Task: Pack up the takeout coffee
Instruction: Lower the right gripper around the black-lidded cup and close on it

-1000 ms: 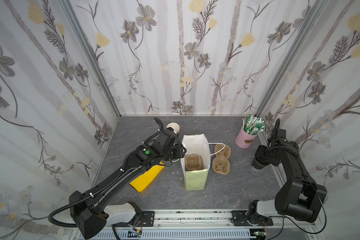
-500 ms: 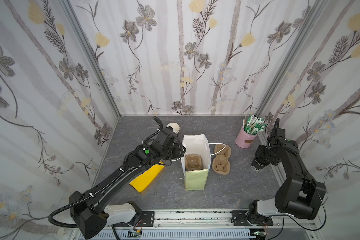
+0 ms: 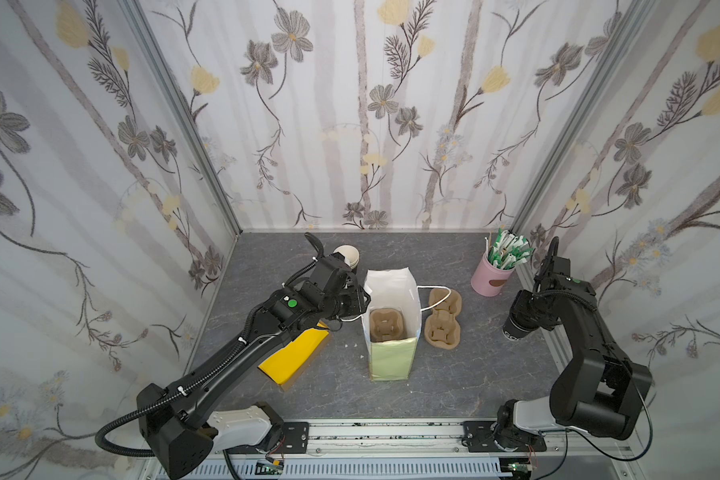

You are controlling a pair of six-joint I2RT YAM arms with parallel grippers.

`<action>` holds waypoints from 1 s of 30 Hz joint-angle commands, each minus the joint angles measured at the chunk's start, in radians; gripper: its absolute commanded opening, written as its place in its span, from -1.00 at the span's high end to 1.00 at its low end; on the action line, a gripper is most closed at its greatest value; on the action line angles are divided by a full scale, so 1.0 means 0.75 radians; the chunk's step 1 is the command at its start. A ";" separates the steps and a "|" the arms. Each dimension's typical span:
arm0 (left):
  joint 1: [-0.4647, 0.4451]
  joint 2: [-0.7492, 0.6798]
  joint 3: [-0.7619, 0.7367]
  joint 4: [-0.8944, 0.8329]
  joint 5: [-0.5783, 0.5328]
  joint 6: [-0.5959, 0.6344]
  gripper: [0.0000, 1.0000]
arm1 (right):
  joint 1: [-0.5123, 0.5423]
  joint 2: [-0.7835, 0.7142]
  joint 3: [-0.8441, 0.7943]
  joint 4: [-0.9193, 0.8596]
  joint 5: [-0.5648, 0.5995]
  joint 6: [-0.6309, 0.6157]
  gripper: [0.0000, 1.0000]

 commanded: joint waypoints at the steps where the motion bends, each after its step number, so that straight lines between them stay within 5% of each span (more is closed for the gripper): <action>1: 0.001 0.004 -0.001 0.017 -0.010 0.010 0.06 | 0.001 -0.008 -0.009 0.004 0.020 -0.022 -0.36; 30: 0.004 0.020 0.007 0.016 -0.007 0.006 0.06 | 0.002 0.018 0.021 0.035 0.013 -0.019 -0.56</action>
